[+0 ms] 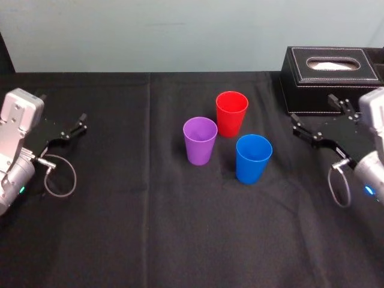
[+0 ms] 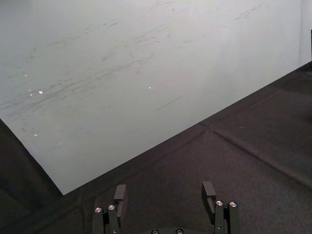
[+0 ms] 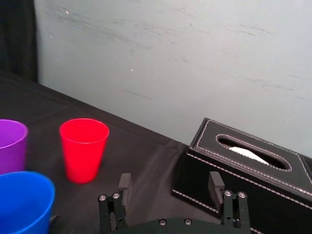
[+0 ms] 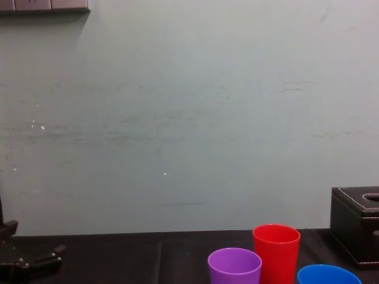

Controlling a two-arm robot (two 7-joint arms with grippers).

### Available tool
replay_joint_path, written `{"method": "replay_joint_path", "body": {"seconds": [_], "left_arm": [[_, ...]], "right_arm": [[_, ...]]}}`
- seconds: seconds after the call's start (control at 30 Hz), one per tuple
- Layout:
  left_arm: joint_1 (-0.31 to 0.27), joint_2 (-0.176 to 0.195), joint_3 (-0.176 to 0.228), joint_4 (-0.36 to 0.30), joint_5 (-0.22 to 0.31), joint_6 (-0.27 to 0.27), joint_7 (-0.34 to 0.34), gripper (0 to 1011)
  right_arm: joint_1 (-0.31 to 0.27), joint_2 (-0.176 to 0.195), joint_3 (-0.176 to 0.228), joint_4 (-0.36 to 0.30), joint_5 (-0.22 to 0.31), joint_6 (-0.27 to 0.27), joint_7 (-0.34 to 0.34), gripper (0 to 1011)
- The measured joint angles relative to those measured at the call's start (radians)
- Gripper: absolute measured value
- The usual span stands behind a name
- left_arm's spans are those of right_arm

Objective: Stack the three plastic cups sequentially using one hand.

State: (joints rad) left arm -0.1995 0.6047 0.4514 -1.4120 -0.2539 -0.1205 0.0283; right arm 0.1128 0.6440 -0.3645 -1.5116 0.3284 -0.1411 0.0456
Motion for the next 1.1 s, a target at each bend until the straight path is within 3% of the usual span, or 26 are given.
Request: {"method": "replay_joint_path", "body": {"seconds": [0.3, 0.53, 0.8, 1.1], "left_arm": [[0.0, 0.0, 0.0, 0.0, 0.0, 0.0, 0.0, 1004], [0.0, 0.0, 0.0, 0.0, 0.0, 0.0, 0.0, 1005], [0.0, 0.0, 0.0, 0.0, 0.0, 0.0, 0.0, 1005], [0.0, 0.0, 0.0, 0.0, 0.0, 0.0, 0.0, 1005]], "right_arm": [[-0.154, 0.073, 0.072, -0.081, 0.107, -0.053, 0.116, 1000], [-0.234, 0.084, 0.078, -0.102, 0.122, -0.111, 0.179, 1002], [-0.244, 0.054, 0.051, -0.098, 0.092, -0.13, 0.217, 1000], [-0.194, -0.001, 0.021, -0.07, 0.064, -0.101, 0.254, 1002]]}}
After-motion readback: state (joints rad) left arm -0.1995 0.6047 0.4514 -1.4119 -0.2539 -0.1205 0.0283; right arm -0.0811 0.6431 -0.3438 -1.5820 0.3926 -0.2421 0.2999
